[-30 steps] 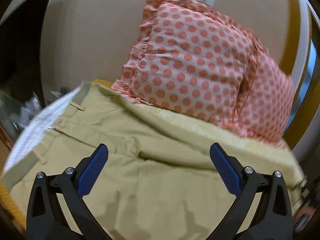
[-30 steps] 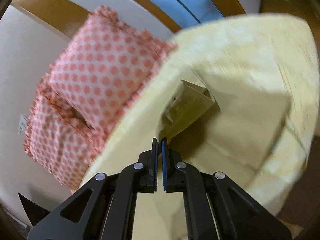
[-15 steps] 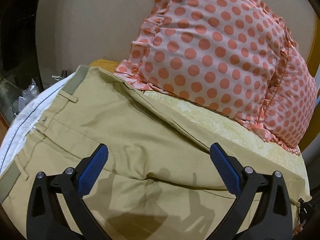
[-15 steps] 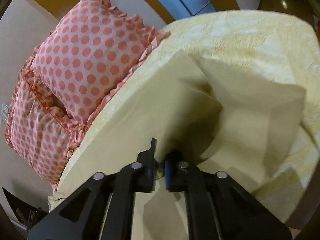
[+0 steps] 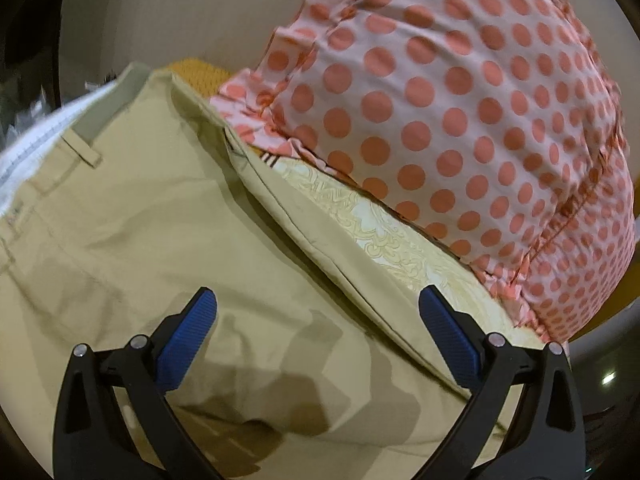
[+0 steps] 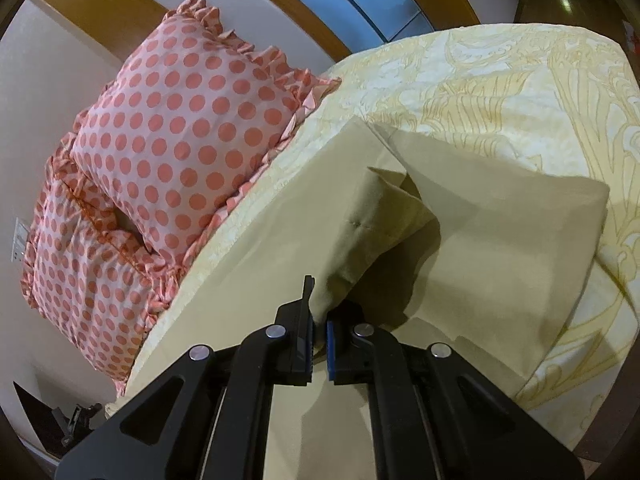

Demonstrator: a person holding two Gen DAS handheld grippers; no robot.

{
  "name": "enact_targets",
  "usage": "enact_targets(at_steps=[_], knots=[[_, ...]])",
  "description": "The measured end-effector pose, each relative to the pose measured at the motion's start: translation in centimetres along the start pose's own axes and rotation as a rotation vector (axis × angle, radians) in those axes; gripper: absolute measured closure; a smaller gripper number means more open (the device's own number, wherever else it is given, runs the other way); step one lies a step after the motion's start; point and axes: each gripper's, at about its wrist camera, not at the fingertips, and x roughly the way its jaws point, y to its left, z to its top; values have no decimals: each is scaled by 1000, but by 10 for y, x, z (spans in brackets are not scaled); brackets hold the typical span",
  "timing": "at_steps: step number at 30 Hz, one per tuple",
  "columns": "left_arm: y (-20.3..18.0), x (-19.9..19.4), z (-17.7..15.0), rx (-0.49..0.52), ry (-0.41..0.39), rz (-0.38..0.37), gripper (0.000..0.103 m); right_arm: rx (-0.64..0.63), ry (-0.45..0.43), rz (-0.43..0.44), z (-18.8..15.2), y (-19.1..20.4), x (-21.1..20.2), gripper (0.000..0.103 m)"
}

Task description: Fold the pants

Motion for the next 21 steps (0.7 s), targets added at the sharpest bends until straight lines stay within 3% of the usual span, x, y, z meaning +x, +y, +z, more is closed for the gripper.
enact_targets(at_steps=[6, 10, 13, 15, 16, 18, 21], knots=[[3, 20, 8, -41, 44, -6, 7, -19, -5, -1, 5, 5, 2, 99], [2, 24, 22, -83, 22, -33, 10, -30, -5, -3, 7, 7, 2, 98], [-2, 40, 37, -77, 48, 16, 12, -36, -5, -2, 9, 8, 3, 98], [-1, 57, 43, -95, 104, 42, 27, -37, -2, -5, 8, 8, 3, 98], [-5, 56, 47, -78, 70, 66, 32, -37, -3, -5, 8, 8, 3, 98], [-9, 66, 51, -54, 113, 69, 98, -43, -8, -3, 9, 9, 2, 99], [-5, 50, 46, -81, 82, 34, 101, -58, -18, 10, 13, 12, 0, 99]])
